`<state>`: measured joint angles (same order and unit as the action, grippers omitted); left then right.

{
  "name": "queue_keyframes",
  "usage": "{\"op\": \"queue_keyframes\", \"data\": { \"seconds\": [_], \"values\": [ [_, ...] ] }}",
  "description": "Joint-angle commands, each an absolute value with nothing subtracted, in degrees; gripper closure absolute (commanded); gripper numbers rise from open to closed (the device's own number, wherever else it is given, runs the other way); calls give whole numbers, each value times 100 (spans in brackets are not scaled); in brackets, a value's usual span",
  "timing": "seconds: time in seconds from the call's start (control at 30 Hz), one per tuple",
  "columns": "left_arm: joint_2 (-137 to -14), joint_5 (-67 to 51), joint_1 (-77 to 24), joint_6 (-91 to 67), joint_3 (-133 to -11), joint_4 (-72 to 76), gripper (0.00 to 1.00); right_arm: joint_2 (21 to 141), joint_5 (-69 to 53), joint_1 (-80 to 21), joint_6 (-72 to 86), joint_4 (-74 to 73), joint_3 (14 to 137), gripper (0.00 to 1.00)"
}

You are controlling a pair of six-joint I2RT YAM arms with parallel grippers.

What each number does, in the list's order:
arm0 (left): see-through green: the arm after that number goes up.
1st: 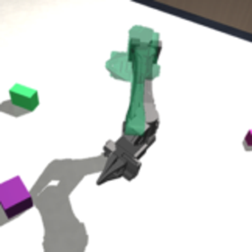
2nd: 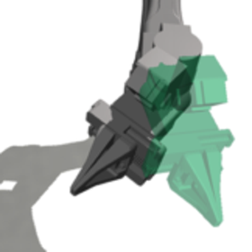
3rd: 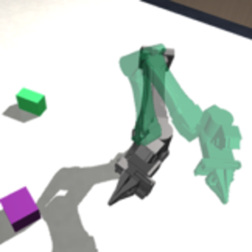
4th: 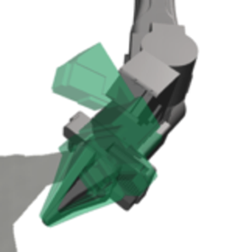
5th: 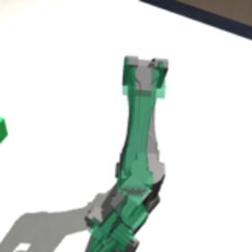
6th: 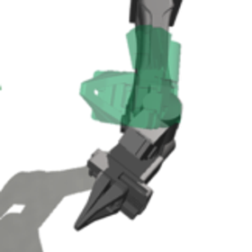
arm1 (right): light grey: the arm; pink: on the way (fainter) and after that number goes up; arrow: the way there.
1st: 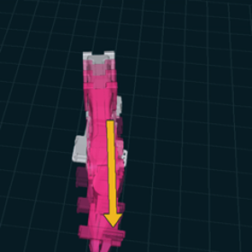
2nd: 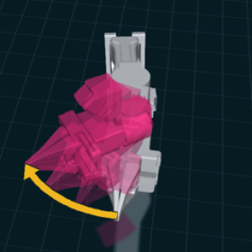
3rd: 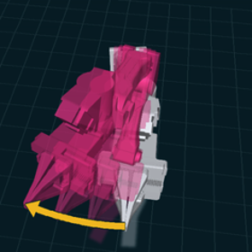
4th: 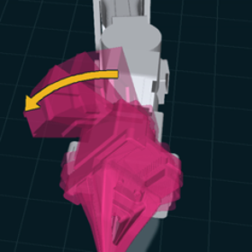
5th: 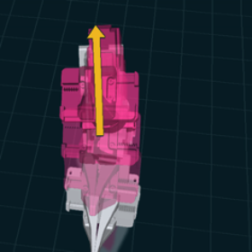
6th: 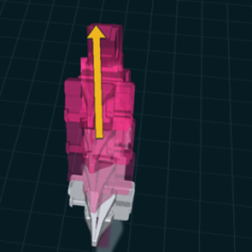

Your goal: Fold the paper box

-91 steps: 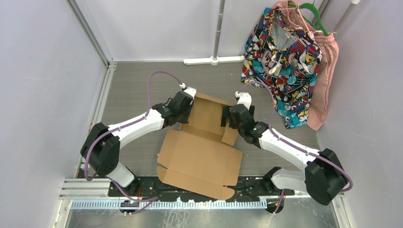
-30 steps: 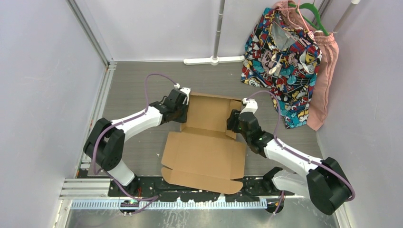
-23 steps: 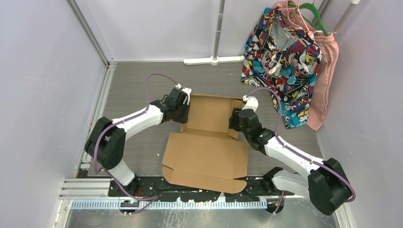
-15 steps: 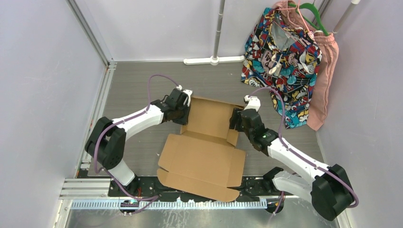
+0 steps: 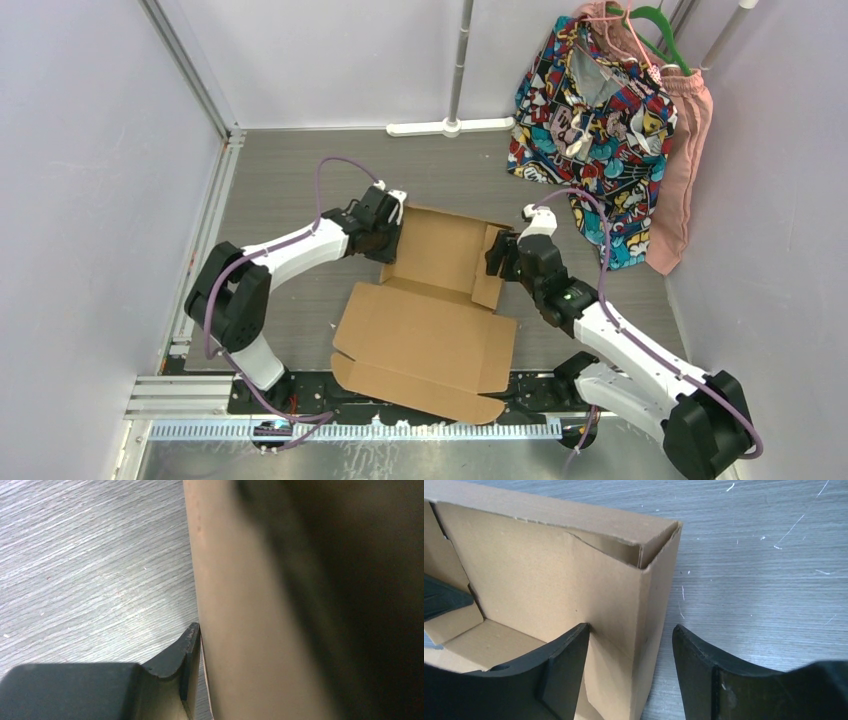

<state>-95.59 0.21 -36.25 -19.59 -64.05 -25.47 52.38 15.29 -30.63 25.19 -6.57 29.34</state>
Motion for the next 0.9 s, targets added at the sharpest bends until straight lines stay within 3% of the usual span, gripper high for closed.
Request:
{"op": "queue_keyframes", "data": {
  "seconds": [0.0,0.1,0.43,0.77,0.87],
  "values": [
    [-9609,169,-3617,-2134,-6722,-2542,80,4973,1395,-3048,2690,-696,2812,33],
    [-9645,185,-3606,-2160,-6741,-2532,80,4859,1338,-3048,2730,-754,2716,39],
    [-9622,75,-3612,-2180,-6759,-2482,80,5048,1197,-3041,2871,-476,2503,41],
    [-9528,26,-3604,-2160,-6741,-2521,80,5512,1276,-3045,2856,-384,2745,59],
    [-9536,26,-3605,-2175,-6741,-2543,80,5526,1313,-3045,2826,-491,2815,71]
  ]
}}
